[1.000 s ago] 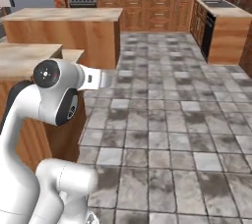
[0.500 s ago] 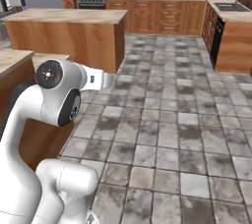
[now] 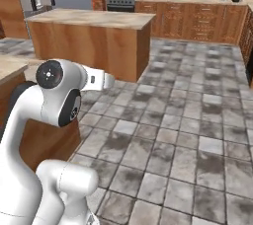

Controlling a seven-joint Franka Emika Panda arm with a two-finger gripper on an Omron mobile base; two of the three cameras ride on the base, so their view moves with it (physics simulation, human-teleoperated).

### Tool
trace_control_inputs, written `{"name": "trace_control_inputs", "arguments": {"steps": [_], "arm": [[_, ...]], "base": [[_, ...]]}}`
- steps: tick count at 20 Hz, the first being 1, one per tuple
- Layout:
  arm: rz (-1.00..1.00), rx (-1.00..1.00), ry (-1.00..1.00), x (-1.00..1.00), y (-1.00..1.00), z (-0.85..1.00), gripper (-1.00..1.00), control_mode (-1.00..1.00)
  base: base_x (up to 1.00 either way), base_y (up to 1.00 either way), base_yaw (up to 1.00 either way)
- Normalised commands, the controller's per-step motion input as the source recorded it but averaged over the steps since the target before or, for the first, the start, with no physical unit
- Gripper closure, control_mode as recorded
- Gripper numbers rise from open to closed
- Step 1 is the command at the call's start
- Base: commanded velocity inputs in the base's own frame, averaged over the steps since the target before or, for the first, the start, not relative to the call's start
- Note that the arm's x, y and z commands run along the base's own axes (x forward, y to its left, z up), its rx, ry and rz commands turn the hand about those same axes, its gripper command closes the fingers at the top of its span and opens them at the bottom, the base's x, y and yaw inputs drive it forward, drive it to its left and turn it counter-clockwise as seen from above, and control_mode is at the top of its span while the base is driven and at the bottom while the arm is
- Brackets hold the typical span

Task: Gather the mushroom and avocado from the fridge and place them on a tray on the dining counter. Then gather the steak and chicken drumstick from the fridge and place them on the other tray.

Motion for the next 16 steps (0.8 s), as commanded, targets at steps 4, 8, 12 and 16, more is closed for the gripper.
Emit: {"name": "trace_control_inputs", "arguments": {"steps": [4,8,12,16], "arm": [[0.00,0.00,0.00,0.00,0.00,0.00,-1.00,1.00],[0.00,0.00,0.00,0.00,0.00,0.00,-1.00,1.00],[0.00,0.00,0.00,0.00,0.00,0.00,-1.00,1.00],[0.00,0.00,0.00,0.00,0.00,0.00,-1.00,1.00]], "base": [[0.70,-0.37,0.36],[0.61,-0.36,0.39],[0.59,-0.36,0.40],[0.57,-0.35,0.41]]}}
